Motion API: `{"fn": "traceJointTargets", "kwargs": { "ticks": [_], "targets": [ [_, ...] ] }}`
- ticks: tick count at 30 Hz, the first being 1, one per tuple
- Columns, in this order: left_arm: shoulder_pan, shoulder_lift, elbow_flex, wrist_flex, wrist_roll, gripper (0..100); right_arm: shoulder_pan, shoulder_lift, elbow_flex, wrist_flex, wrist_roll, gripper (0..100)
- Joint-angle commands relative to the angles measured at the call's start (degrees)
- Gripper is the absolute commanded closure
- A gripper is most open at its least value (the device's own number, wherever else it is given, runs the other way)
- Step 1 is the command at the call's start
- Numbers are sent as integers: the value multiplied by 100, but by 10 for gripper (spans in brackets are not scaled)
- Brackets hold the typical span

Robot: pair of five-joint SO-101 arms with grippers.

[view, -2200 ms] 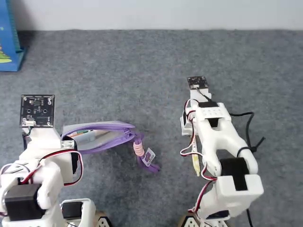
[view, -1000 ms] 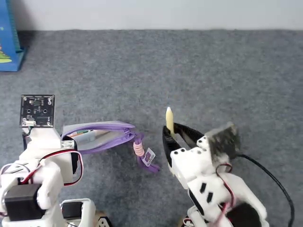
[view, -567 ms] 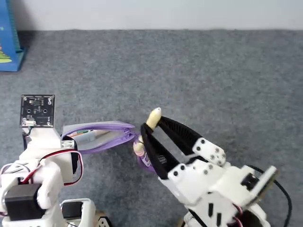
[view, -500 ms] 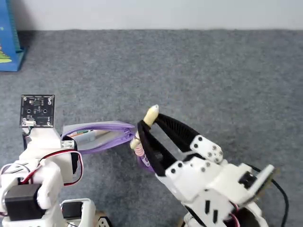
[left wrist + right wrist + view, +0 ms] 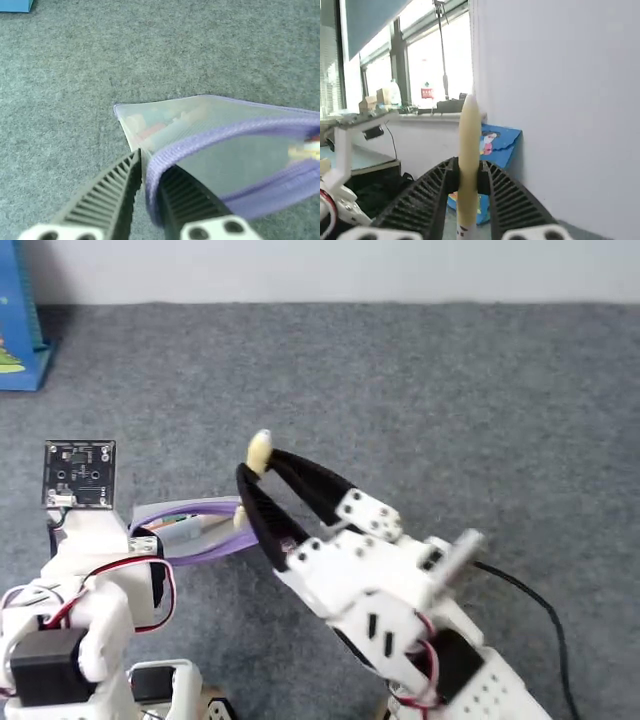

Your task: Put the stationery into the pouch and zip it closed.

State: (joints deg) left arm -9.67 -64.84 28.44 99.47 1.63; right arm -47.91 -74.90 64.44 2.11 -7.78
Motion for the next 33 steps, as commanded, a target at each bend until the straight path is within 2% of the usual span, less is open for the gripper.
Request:
{"fn": "traceJointTargets", "kwargs": {
  "ticks": [1,6,8,12,14,20,26,29,33],
  "targets": [
    [35,44,-40,97,70,988,-4,312,105,-171,440,991],
    [35,44,-40,97,70,988,-224,505,448,215,1292,985],
    [35,44,-40,97,70,988,-400,505,448,585,1327,936],
    [35,44,-40,97,70,988,-602,505,440,954,1327,775],
    [35,44,-40,97,70,988,-611,497,404,1033,1327,768],
    [35,44,-31,97,70,988,-602,171,-149,1692,826,768],
    [35,44,-31,97,70,988,-453,-602,-879,3424,378,768],
    [35,44,-31,97,70,988,-224,-1112,-1020,4040,255,801],
    [35,44,-31,97,70,988,84,-1631,-923,4523,255,998]
  ]
}}
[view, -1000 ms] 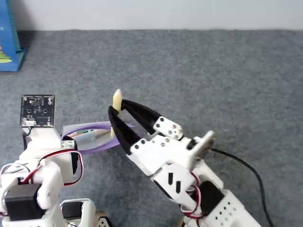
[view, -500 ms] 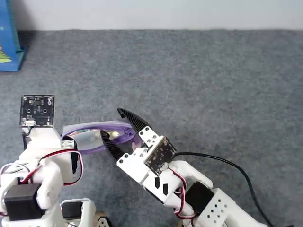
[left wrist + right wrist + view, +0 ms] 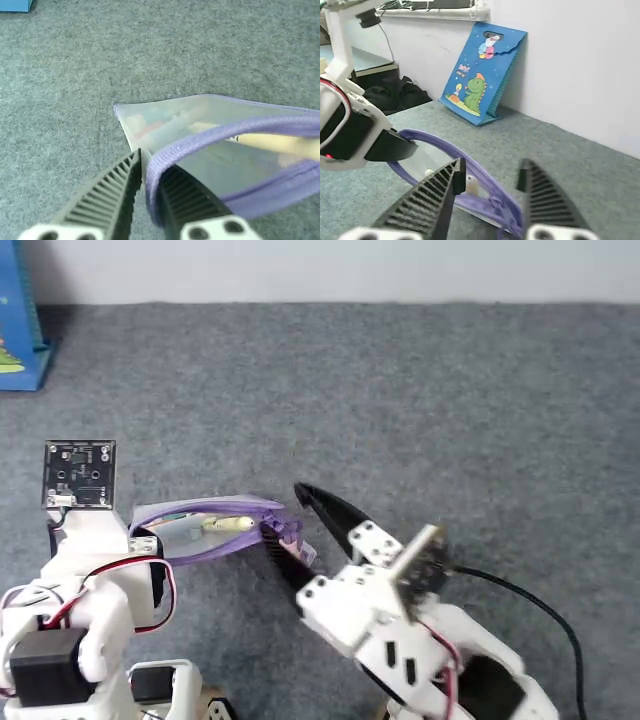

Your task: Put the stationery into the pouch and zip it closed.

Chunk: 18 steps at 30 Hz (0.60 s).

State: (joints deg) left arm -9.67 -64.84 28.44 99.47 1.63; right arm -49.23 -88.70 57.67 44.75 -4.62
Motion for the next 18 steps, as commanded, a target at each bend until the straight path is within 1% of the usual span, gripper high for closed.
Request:
{"fn": "traceJointTargets", "kwargs": {
  "ticks": [1,2,3,5,9,13,15,18],
  "targets": [
    [35,44,-31,97,70,988,242,-312,-176,286,-62,983],
    [35,44,-31,97,70,988,242,-330,-114,295,-62,957],
    [35,44,-31,97,70,988,224,-303,-44,286,-70,959],
    [35,44,-31,97,70,988,207,-145,132,22,-79,994],
    [35,44,-31,97,70,988,180,708,615,-1341,-79,991],
    [35,44,-31,97,70,988,-418,2193,668,-2343,-53,991],
    [26,44,-31,97,70,988,-567,2633,448,-2545,-53,991],
    [0,44,-13,105,70,988,-426,2598,132,-2352,-62,991]
  ]
}}
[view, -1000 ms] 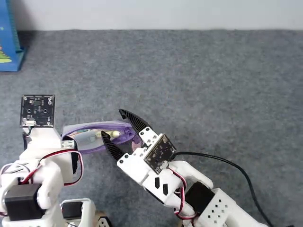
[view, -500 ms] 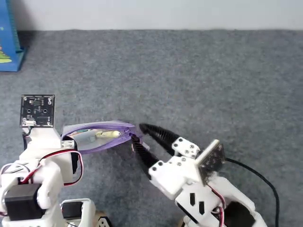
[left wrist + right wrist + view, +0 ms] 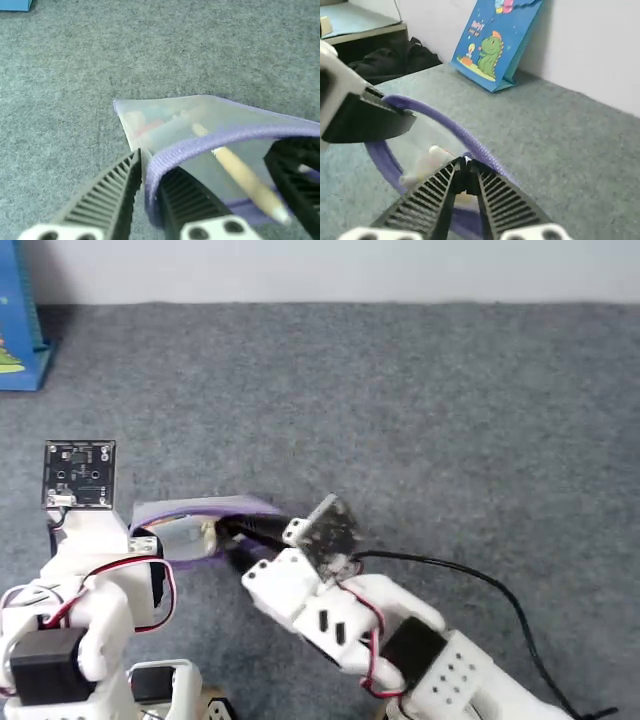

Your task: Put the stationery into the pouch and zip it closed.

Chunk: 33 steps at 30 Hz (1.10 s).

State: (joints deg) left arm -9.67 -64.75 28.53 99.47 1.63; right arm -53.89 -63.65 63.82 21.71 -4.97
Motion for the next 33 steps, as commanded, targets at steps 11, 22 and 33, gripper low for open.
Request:
{"fn": "traceJointTargets", "kwargs": {
  "ticks": [11,22,33],
  "targets": [
    [35,35,13,97,70,988,655,-2062,-571,2457,-26,990],
    [26,35,13,97,70,988,804,-2211,-185,3530,-422,875],
    [26,35,13,97,70,988,673,-2202,993,2686,-651,768]
  ]
}}
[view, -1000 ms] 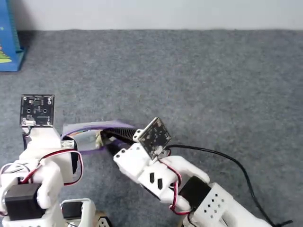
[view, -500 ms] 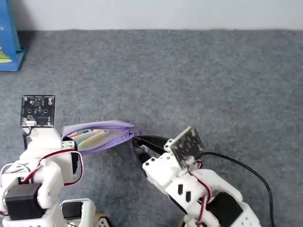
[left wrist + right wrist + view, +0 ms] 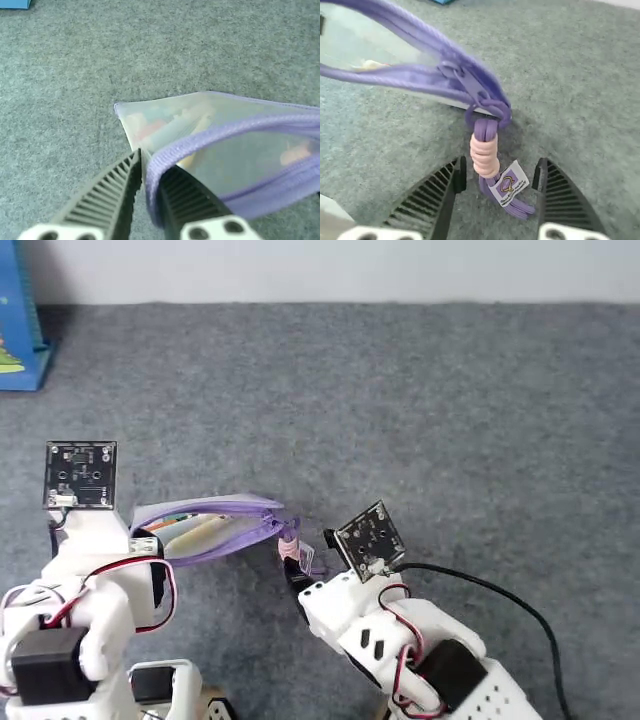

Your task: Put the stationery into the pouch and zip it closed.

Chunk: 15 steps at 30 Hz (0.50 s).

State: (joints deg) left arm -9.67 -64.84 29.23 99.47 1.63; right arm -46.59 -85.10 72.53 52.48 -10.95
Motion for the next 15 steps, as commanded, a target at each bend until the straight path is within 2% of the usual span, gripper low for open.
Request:
{"fn": "traceJointTargets", "kwargs": {
  "ticks": [1,10,15],
  "targets": [
    [26,44,-57,97,70,988,-57,-48,211,-505,-53,768],
    [35,44,-57,97,70,988,-57,-48,677,-1305,-26,769],
    [35,44,-57,97,70,988,-48,84,712,-1385,-26,873]
  ]
}}
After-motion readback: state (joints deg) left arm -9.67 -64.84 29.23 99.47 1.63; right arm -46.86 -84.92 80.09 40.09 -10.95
